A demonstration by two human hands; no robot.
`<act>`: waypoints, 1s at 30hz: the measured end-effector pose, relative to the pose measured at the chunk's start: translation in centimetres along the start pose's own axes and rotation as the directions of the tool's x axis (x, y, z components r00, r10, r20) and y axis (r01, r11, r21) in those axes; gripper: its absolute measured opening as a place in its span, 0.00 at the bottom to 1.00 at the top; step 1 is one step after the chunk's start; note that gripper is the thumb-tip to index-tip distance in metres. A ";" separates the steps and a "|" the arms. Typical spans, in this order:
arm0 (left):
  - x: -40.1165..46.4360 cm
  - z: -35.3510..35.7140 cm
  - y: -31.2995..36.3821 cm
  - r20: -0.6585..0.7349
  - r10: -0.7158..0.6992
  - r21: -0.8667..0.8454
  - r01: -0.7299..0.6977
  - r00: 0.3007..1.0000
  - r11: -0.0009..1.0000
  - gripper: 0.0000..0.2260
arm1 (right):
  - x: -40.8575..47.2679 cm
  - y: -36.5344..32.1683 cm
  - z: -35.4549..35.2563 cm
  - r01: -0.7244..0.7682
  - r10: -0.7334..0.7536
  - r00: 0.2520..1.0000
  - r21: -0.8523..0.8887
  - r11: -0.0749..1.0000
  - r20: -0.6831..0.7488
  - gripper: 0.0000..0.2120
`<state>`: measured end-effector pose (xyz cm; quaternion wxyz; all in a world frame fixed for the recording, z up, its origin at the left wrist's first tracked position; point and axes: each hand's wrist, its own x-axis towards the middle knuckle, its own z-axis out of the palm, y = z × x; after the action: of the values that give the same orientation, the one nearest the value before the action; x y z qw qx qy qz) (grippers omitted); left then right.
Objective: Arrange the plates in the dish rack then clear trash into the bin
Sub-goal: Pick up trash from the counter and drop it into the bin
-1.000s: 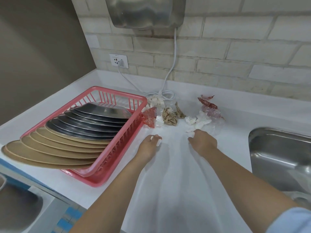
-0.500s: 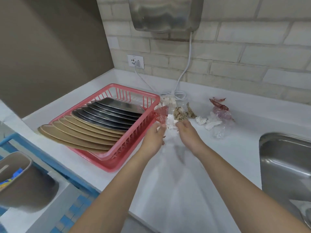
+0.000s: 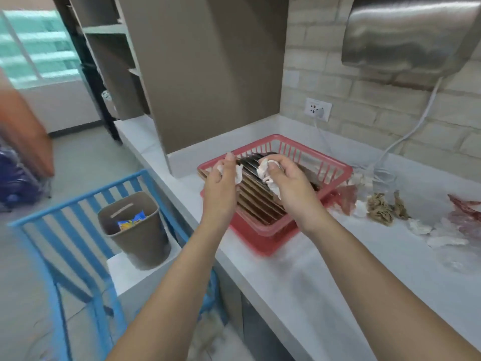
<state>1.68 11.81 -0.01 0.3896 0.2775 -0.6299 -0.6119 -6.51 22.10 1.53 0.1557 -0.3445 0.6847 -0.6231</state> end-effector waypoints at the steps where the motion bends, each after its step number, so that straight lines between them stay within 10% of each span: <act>1: 0.7 -1.8 0.2 -0.061 -0.013 0.006 0.014 0.998 1.000 0.17 | 0.3 -0.6 1.6 -0.006 0.005 0.999 0.011 1.000 0.033 0.11; 14: 11.6 -23.7 -4.9 -0.289 -0.389 0.076 0.426 0.875 0.902 0.10 | 6.7 -0.9 23.5 -0.269 0.213 0.917 0.127 0.955 0.337 0.10; 30: 24.0 -39.4 -21.8 -0.144 -0.315 0.821 0.291 0.938 0.492 0.16 | 16.8 13.5 41.2 -0.464 0.490 0.804 -0.160 0.871 0.338 0.04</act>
<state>18.64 -31.96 -19.99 0.0902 0.5267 -0.7893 -0.3023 4.21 -19.97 -15.00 0.4204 -0.2772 0.7288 -0.4639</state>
